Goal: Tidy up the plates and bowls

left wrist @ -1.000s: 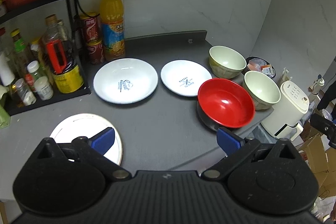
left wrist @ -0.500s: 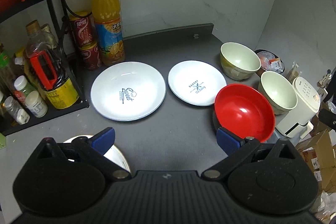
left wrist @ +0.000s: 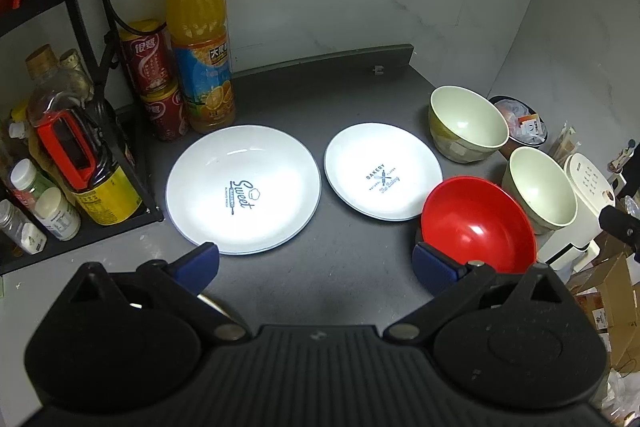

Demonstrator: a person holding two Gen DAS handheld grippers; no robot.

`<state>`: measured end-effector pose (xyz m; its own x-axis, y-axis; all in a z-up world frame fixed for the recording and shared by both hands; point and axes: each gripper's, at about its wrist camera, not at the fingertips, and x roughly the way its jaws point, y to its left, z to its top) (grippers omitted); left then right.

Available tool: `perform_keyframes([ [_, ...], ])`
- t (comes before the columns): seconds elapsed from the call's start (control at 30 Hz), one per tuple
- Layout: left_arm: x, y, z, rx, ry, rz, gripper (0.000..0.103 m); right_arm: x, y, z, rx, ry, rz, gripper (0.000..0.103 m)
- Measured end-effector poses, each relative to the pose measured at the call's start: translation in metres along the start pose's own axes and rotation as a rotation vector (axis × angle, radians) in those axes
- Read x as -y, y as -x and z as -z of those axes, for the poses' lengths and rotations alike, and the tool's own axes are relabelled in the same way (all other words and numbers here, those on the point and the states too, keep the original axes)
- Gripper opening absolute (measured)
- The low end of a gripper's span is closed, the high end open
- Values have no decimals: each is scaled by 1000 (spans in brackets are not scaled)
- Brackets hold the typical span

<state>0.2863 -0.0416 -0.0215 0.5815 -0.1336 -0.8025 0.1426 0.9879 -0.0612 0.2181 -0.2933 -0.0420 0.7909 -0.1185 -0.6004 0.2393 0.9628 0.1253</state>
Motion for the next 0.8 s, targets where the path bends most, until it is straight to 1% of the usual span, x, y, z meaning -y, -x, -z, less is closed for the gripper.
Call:
perform_keyframes([
  [0.13, 4, -5, -7, 1, 3, -10, 102, 6, -12, -9, -3, -3, -14, 103],
  [0.33, 19, -22, -21, 4, 22, -33, 102, 19, -43, -27, -13, 31, -59, 103],
  [0.57, 49, -44, -44, 1, 85, -59, 102, 41, -80, -54, -35, 61, -95, 103],
  [0.67, 65, -55, -51, -12, 88, -73, 101, 53, -95, -60, -58, 64, -116, 103],
  [0.8, 88, -67, -65, -17, 98, -70, 101, 71, -113, -65, -94, 71, -122, 103],
])
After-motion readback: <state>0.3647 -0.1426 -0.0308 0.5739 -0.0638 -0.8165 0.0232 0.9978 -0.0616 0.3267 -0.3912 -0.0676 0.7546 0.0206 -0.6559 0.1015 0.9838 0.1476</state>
